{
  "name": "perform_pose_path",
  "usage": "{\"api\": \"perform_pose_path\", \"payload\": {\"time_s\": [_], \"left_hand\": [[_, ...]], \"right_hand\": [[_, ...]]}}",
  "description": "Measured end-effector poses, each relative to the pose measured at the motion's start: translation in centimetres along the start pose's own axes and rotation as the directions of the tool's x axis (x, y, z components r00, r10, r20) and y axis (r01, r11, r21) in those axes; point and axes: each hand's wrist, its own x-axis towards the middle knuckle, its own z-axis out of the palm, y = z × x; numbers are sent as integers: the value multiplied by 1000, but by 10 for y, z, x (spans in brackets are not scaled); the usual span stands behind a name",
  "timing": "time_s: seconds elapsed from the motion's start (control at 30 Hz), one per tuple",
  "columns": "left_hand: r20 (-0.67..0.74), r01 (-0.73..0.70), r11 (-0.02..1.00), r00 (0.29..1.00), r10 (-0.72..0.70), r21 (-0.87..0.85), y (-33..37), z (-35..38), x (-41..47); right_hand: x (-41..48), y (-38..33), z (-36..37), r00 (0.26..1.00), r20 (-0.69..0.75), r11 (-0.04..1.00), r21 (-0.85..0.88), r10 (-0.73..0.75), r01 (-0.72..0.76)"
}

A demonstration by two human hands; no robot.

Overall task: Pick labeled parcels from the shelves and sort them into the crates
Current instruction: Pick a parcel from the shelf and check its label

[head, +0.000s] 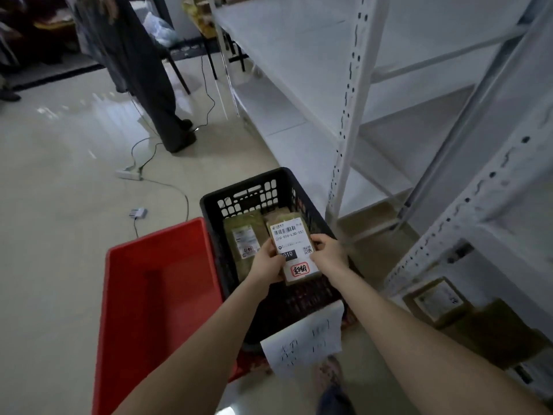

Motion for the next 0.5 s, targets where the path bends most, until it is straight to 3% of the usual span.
{"api": "perform_pose_path", "payload": {"time_s": [0.2,0.5], "left_hand": [[-80,141,989,986,-145,-54,-1,10,107],[-137,159,987,977,-162,-34,-29,-5,254]], "right_hand": [[107,6,35,991,108,987,-146,85,-69],[238,24,116,982,104,985,-89,158,-149]]}}
